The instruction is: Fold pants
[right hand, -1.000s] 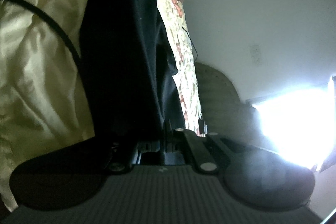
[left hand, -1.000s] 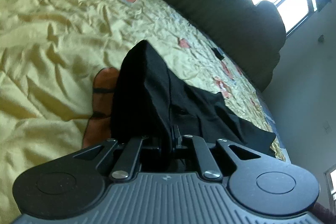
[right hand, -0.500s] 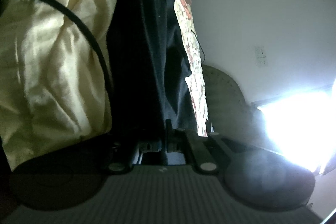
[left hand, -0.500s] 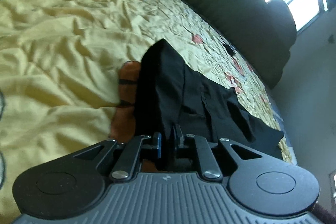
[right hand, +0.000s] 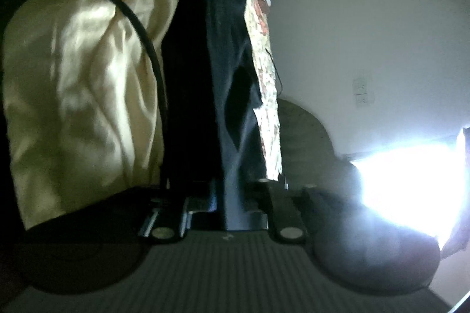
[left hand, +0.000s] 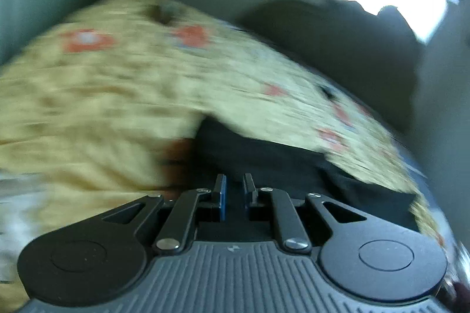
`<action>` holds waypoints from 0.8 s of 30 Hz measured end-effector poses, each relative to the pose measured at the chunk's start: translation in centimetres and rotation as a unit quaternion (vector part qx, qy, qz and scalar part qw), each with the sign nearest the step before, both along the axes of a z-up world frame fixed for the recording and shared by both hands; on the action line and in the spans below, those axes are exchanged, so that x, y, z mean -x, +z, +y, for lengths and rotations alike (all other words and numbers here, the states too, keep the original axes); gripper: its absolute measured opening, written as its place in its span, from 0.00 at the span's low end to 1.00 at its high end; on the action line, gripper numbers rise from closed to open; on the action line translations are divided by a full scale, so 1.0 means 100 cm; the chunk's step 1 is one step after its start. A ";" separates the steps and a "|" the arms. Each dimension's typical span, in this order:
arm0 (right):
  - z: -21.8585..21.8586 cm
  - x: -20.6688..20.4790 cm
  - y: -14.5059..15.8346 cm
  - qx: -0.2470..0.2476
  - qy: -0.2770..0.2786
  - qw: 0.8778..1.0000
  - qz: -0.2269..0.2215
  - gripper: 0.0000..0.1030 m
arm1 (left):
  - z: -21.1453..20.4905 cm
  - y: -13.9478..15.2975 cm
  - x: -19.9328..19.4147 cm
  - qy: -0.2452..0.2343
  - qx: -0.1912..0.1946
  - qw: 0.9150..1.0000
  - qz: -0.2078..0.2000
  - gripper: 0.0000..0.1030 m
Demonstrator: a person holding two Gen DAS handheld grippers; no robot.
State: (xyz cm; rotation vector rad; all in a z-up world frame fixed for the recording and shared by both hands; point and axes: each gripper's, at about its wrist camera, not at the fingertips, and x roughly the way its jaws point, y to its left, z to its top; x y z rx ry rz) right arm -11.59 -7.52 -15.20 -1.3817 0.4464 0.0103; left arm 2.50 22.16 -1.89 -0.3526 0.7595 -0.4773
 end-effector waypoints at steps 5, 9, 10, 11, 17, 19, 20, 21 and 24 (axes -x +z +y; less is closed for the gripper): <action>-0.042 0.018 0.029 -0.117 -0.092 0.989 -0.026 0.35 | -0.102 -0.005 -0.008 -0.130 0.023 0.991 0.008 0.12; -0.109 0.023 0.055 -0.277 -0.223 0.933 -0.051 0.35 | -0.178 -0.017 -0.012 -0.205 0.024 0.978 0.027 0.12; -0.125 0.025 0.060 -0.309 -0.243 0.917 -0.060 0.35 | -0.195 -0.021 -0.013 -0.219 0.024 0.975 0.033 0.12; -0.145 0.026 0.067 -0.347 -0.262 0.898 -0.070 0.35 | -0.212 -0.023 -0.012 -0.234 0.023 0.971 0.038 0.12; -0.274 0.025 0.101 -0.588 -0.320 0.731 -0.129 0.38 | -0.295 -0.041 -0.013 -0.289 0.006 0.955 0.062 0.12; -0.325 0.023 0.104 -0.650 -0.332 0.667 -0.147 0.39 | -0.315 -0.047 -0.014 -0.301 -0.007 0.951 0.066 0.12; -0.348 0.020 0.105 -0.668 -0.338 0.643 -0.160 0.39 | -0.323 -0.050 -0.016 -0.303 -0.009 0.950 0.072 0.12; -0.371 0.016 0.105 -0.681 -0.346 0.621 -0.177 0.39 | -0.330 -0.053 -0.017 -0.306 -0.007 0.949 0.078 0.12; -0.435 0.005 0.094 -0.730 -0.365 0.549 -0.182 0.40 | -0.346 -0.059 -0.018 -0.307 -0.015 0.948 0.082 0.12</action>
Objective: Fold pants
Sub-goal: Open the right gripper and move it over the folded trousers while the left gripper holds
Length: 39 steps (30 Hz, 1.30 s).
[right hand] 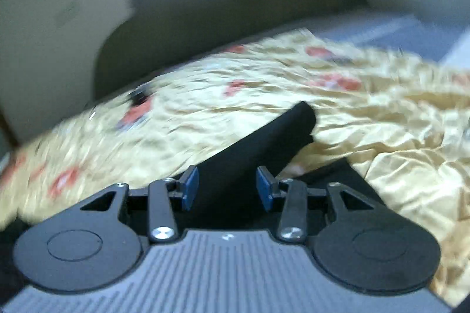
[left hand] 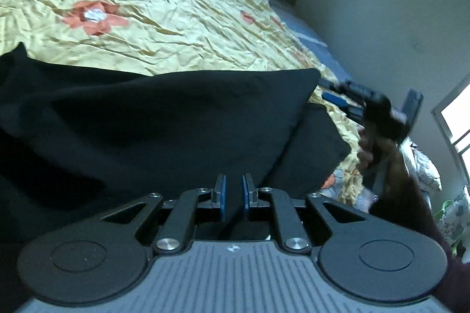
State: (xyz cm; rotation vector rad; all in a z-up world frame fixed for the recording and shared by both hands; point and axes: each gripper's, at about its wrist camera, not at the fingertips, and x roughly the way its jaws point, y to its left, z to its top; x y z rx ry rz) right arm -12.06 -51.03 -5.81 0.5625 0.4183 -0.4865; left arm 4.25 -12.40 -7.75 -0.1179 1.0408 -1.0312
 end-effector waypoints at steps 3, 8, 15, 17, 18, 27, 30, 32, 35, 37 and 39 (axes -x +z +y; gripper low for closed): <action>-0.047 -0.012 -0.025 -0.089 -0.011 0.995 -0.034 0.42 | -0.011 -0.004 -0.001 -0.003 -0.011 1.000 -0.002 0.12; -0.054 -0.037 -0.045 -0.118 0.020 0.990 -0.073 0.42 | -0.023 -0.014 -0.003 -0.003 -0.038 0.999 -0.005 0.12; 0.062 -0.098 -0.003 0.129 0.203 0.971 -0.014 0.49 | -0.019 -0.021 -0.006 0.005 -0.023 1.000 0.009 0.12; 0.093 -0.119 -0.007 0.178 0.220 0.958 0.038 0.51 | -0.018 -0.023 -0.009 0.011 -0.015 1.000 0.023 0.12; 0.099 -0.122 -0.010 0.183 0.211 0.959 0.049 0.51 | -0.017 -0.023 -0.010 0.010 -0.015 1.000 0.025 0.12; -0.018 -0.038 -0.025 -0.027 -0.004 0.999 -0.016 0.56 | -0.028 -0.021 -0.011 -0.010 -0.016 1.000 0.005 0.12; -0.027 -0.052 -0.037 -0.056 0.005 0.998 -0.025 0.56 | -0.026 -0.022 -0.012 -0.006 -0.012 1.000 0.011 0.12; -0.004 -0.070 -0.025 -0.009 0.050 0.998 -0.033 0.56 | -0.024 -0.023 -0.014 -0.004 -0.009 1.000 0.017 0.12; 0.041 -0.114 -0.009 0.069 0.151 0.986 -0.014 0.56 | -0.025 -0.023 -0.014 -0.004 -0.010 1.000 0.019 0.12; 0.071 -0.142 -0.008 0.113 0.191 0.975 0.026 0.56 | -0.026 -0.023 -0.014 -0.004 -0.011 1.000 0.019 0.12; 0.097 -0.152 -0.010 0.170 0.201 0.963 0.066 0.56 | -0.026 -0.023 -0.015 -0.006 -0.010 1.000 0.019 0.12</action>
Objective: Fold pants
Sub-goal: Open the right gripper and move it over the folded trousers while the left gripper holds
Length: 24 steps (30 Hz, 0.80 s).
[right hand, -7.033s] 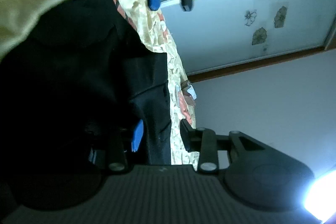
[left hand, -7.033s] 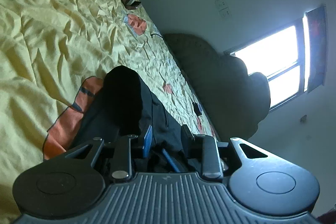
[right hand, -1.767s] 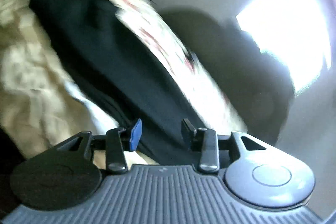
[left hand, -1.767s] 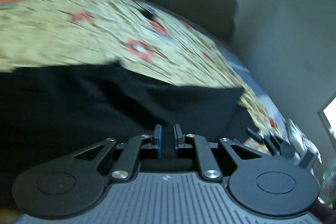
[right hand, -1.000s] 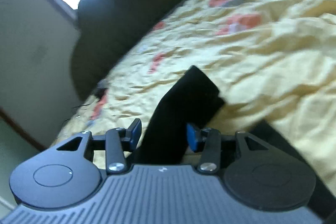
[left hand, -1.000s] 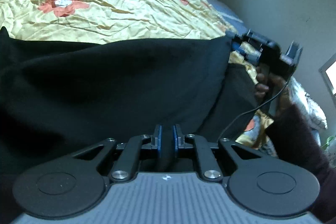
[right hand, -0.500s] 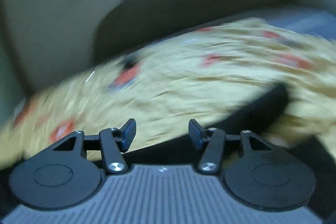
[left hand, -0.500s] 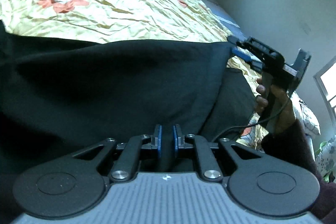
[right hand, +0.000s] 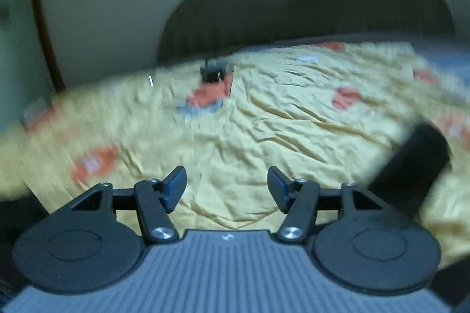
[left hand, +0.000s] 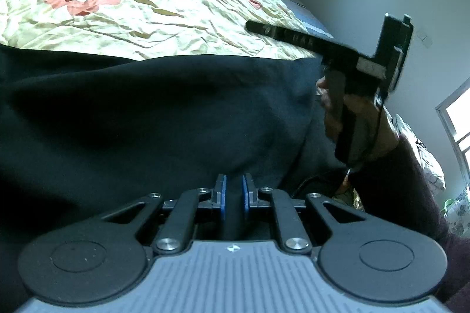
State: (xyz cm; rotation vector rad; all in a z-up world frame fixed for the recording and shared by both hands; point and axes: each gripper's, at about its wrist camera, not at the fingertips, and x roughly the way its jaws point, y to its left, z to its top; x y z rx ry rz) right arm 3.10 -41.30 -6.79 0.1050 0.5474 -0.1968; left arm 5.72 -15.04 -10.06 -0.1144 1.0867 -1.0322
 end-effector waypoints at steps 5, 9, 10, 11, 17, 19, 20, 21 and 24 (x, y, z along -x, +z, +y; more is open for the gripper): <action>-0.019 0.054 -0.002 -0.083 -0.043 0.995 -0.028 0.56 | 0.004 -0.002 -0.003 -0.003 0.009 1.000 0.011 0.12; -0.098 0.123 -0.010 -0.211 -0.176 0.958 -0.085 0.58 | 0.002 -0.002 -0.003 -0.011 0.007 1.000 0.006 0.12; -0.115 0.133 -0.014 -0.229 -0.198 0.949 -0.088 0.59 | 0.002 -0.002 -0.004 -0.010 0.009 1.000 0.008 0.12; -0.130 0.137 -0.022 -0.256 -0.211 0.939 -0.089 0.59 | 0.002 -0.003 -0.004 -0.008 0.011 1.000 0.011 0.12; -0.163 0.122 -0.045 -0.317 -0.240 0.911 -0.105 0.56 | 0.002 -0.001 -0.002 -0.006 0.007 1.000 0.010 0.12; -0.163 0.116 -0.045 -0.309 -0.246 0.913 -0.106 0.51 | 0.002 0.000 -0.002 -0.007 0.004 1.000 0.011 0.12; -0.164 0.123 -0.044 -0.317 -0.249 0.908 -0.111 0.47 | 0.001 0.002 -0.002 -0.009 0.005 1.000 0.009 0.12; -0.163 0.132 -0.041 -0.321 -0.246 0.906 -0.122 0.47 | 0.001 0.002 -0.003 -0.011 0.003 1.000 0.007 0.12; -0.155 0.152 -0.037 -0.299 -0.270 0.905 -0.138 0.47 | -0.002 0.002 -0.004 -0.013 0.008 1.000 0.010 0.12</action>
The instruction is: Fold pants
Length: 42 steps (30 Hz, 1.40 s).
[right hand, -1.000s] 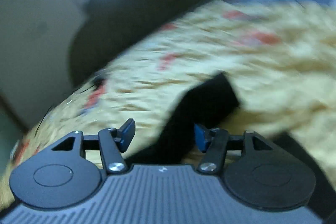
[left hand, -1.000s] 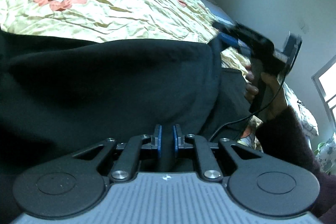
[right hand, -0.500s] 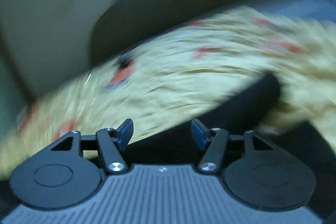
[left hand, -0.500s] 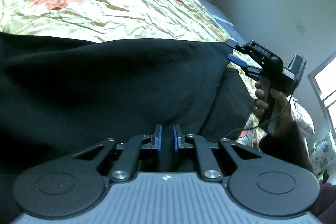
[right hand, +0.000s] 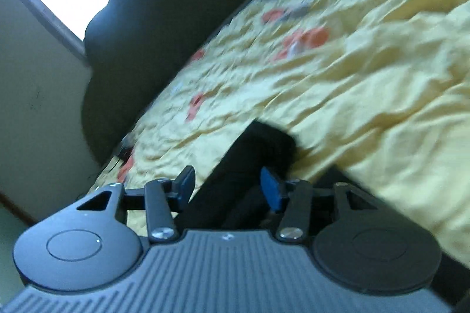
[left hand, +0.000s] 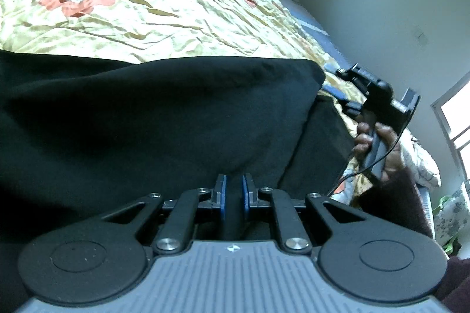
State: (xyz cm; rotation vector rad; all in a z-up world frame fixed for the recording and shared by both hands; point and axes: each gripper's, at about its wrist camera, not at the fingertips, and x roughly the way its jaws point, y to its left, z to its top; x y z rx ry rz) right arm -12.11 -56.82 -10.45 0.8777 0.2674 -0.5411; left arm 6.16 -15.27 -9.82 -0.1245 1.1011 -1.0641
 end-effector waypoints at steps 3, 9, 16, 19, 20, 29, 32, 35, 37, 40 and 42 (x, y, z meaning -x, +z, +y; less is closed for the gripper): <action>-0.008 -0.010 -0.010 -0.019 0.005 0.999 0.029 0.47 | -0.007 0.002 0.001 -0.002 -0.005 1.000 -0.014 0.12; -0.018 -0.045 -0.015 -0.020 0.037 0.999 0.020 0.12 | -0.016 0.002 0.004 -0.009 -0.009 1.000 -0.022 0.12; 0.056 -0.075 0.024 0.200 0.102 0.969 0.105 0.08 | -0.016 0.002 0.004 -0.007 -0.007 1.000 -0.020 0.12; 0.125 -0.100 0.032 0.356 0.153 0.904 0.179 0.08 | -0.015 0.001 0.002 -0.003 -0.004 1.000 -0.015 0.12; 0.146 -0.107 0.029 0.401 0.168 0.877 0.202 0.08 | -0.016 0.001 0.002 -0.002 -0.004 1.000 -0.016 0.12; 0.231 -0.069 0.035 0.437 0.340 0.812 0.187 0.77 | -0.009 -0.002 -0.003 -0.007 0.004 1.000 -0.004 0.12; 0.210 -0.057 0.051 0.392 0.360 0.830 0.165 0.68 | -0.009 -0.002 -0.004 -0.008 0.007 1.000 -0.005 0.12; 0.169 -0.054 0.059 0.336 0.355 0.860 0.150 0.50 | -0.008 -0.003 -0.005 -0.009 0.009 1.000 -0.003 0.12; 0.151 -0.058 0.060 0.343 0.344 0.859 0.162 0.46 | -0.007 -0.004 -0.006 -0.009 0.010 1.000 -0.001 0.12; 0.144 -0.069 0.056 0.360 0.380 0.832 0.182 0.39 | -0.007 -0.005 -0.008 -0.009 0.011 1.000 0.002 0.12; 0.149 -0.081 0.051 0.372 0.421 0.804 0.196 0.34 | -0.008 -0.005 -0.007 -0.009 0.011 1.000 0.001 0.12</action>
